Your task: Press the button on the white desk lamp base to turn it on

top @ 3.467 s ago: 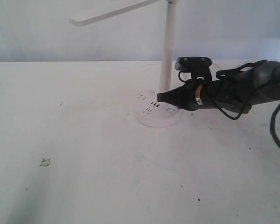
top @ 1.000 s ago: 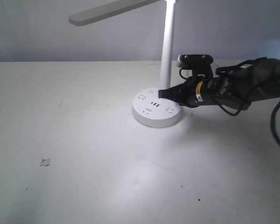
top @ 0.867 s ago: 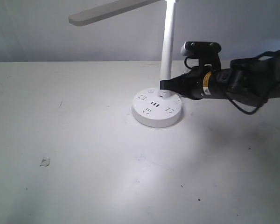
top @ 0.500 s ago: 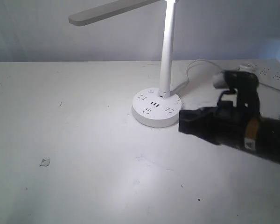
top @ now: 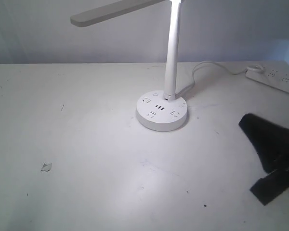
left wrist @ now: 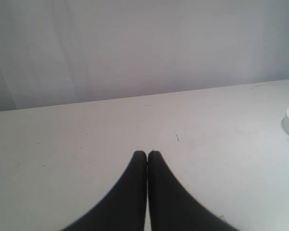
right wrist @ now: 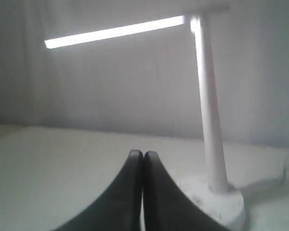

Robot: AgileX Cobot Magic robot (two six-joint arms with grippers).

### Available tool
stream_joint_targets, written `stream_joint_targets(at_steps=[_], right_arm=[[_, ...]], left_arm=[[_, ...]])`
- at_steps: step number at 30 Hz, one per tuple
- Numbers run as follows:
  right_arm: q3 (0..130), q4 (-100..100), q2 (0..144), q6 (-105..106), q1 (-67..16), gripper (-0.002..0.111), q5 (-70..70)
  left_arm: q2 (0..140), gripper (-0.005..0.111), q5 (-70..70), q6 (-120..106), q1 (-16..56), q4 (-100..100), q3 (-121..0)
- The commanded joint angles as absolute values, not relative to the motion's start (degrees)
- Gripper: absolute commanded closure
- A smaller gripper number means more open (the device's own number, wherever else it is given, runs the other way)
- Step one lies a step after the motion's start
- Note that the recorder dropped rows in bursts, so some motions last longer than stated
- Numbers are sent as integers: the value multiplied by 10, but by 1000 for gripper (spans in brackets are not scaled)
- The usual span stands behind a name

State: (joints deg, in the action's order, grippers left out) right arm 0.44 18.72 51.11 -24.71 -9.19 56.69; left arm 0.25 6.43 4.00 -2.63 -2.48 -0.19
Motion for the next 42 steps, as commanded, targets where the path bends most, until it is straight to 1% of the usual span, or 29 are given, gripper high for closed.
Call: stream_joint_targets(at_steps=[1, 11, 15, 16, 18, 19, 21, 22, 26, 30, 34, 38, 42], right_arm=[[0, 129, 402, -217, -91, 108, 620], [0, 56, 139, -122, -91, 108, 553], [0, -15, 2, -60, -91, 108, 533], [0, -33, 0, -47, -91, 108, 523], [0, -55, 0, -40, -91, 108, 552], [0, -49, 0, -38, -91, 108, 538], [0, -39, 0, -28, -91, 108, 456], [0, -24, 0, -34, -91, 108, 339], [0, -30, 0, -98, -91, 108, 83], [0, -31, 0, -144, -91, 108, -103], [0, -31, 0, -237, -91, 108, -113], [0, -31, 0, -364, -91, 108, -163], [0, -31, 0, -382, -91, 108, -173]], left_arm=[[0, 107, 63, 41, -27, -22, 0], [0, 107, 63, 41, -27, -22, 0], [0, 107, 63, 41, -27, -22, 0], [0, 107, 63, 41, -27, -22, 0], [0, 107, 62, 41, -27, -22, 0], [0, 107, 66, 41, -27, -22, 0], [0, 107, 65, 41, -27, -22, 0], [0, 107, 65, 41, -27, -22, 0], [0, 107, 65, 41, -27, -22, 0], [0, 107, 65, 41, -27, -22, 0], [0, 107, 65, 41, -27, -22, 0], [0, 107, 65, 41, -27, -22, 0], [0, 107, 65, 41, -27, -22, 0]])
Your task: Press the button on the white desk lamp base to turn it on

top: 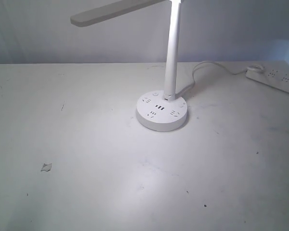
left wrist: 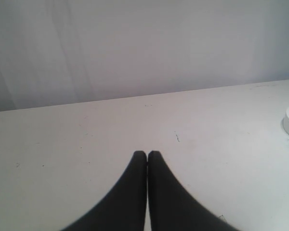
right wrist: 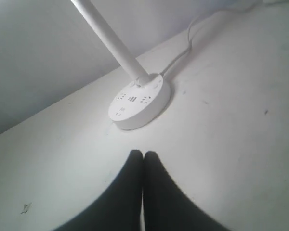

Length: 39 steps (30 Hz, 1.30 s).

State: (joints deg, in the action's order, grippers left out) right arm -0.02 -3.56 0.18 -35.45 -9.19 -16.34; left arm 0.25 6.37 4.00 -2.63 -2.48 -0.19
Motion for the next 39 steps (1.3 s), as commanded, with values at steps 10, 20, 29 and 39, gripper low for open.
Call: stream_joint_targets(at_steps=[10, 20, 29, 39], right_arm=[[0, -29, 0, -382, -91, 108, -172], [0, -29, 0, -382, -4, 108, -173], [0, -29, 0, -382, 81, 108, -173], [0, -29, 0, -382, 81, 108, -175]], left_arm=[[0, 107, 65, 41, -27, -22, 0], [0, 107, 65, 41, -27, -22, 0], [0, 107, 65, 41, -27, -22, 0], [0, 107, 65, 41, -27, -22, 0]])
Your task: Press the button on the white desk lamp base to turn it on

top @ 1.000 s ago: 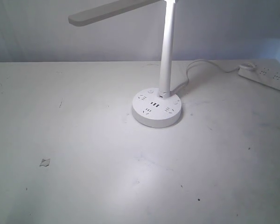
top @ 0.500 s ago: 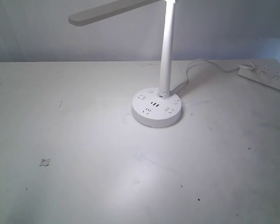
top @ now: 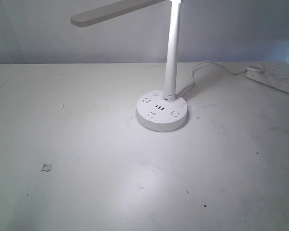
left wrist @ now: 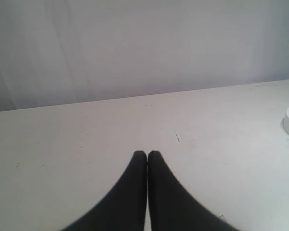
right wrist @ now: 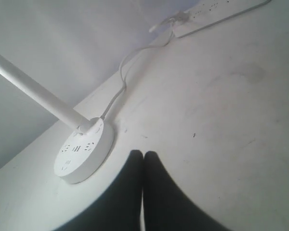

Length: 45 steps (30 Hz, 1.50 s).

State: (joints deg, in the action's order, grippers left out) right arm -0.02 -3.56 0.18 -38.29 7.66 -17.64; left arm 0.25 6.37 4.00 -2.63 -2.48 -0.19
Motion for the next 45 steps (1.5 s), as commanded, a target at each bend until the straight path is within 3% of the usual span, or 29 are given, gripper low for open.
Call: stream_joint_targets(at_steps=[1, 7, 14, 45], right_arm=[[0, -29, 0, -382, 81, 108, -175], [0, -8, 0, -360, 81, 108, -204], [0, 17, 0, -53, 81, 108, -202], [0, 17, 0, -52, 81, 108, -202]], left_arm=[[0, 107, 65, 41, -27, -22, 0], [0, 107, 65, 41, -27, -22, 0], [0, 107, 65, 41, -27, -22, 0], [0, 107, 65, 41, -27, -22, 0]])
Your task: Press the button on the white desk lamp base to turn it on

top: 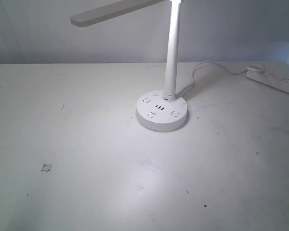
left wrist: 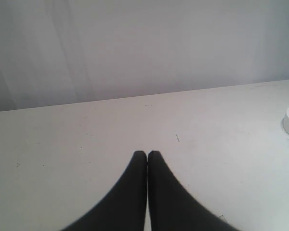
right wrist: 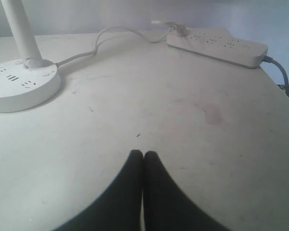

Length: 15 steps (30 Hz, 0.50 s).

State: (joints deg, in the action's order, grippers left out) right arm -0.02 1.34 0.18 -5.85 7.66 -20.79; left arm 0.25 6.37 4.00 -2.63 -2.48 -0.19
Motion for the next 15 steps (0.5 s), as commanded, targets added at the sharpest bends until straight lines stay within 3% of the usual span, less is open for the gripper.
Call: stream_joint_targets(at_steps=[1, 15], right_arm=[[0, 17, 0, -52, 81, 108, -202], [0, 17, 0, -52, 97, 108, -202]], left_arm=[[0, 107, 65, 41, -27, -22, 0], [0, 107, 65, 41, -27, -22, 0]])
